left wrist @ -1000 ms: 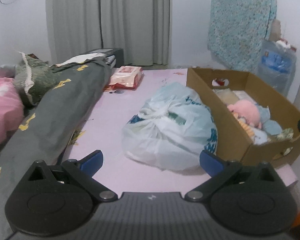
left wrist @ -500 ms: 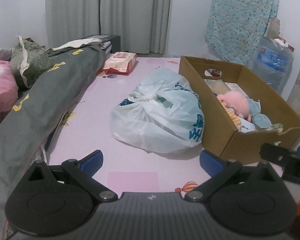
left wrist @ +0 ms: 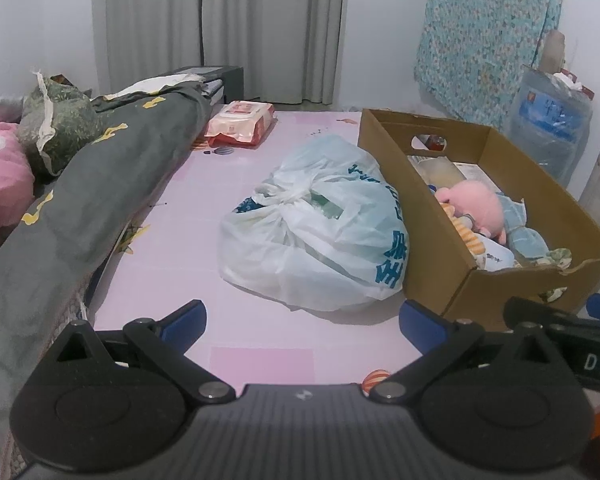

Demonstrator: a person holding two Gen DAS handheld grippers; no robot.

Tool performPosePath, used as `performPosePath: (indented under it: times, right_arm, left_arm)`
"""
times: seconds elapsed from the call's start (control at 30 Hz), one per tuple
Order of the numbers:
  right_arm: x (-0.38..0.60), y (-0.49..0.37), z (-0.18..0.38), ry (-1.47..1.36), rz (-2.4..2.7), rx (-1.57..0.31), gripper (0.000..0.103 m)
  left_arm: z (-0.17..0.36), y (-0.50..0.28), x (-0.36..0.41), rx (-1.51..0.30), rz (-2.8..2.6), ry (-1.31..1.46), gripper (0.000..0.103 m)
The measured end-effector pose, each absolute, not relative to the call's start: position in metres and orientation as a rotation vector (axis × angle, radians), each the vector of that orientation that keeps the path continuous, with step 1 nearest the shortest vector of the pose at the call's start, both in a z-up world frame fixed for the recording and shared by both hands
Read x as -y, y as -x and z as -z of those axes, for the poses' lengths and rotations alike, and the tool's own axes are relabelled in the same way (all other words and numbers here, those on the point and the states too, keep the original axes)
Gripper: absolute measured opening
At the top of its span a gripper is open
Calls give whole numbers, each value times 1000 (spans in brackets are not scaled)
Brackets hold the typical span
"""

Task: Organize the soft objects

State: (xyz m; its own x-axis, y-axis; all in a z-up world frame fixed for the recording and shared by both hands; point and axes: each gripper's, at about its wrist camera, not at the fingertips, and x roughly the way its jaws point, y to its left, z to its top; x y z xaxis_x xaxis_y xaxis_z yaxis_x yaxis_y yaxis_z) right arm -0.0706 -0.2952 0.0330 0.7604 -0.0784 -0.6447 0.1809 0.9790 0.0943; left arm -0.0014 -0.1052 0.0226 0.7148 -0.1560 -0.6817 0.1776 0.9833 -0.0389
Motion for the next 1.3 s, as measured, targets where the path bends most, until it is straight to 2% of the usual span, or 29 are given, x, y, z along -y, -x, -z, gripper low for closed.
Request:
performPosePath:
  times: [1.3]
  right_arm:
    - [298,58,-38,-133,136,-697,102]
  left_arm:
    - [-31,-3,106,-732,166,-47,103]
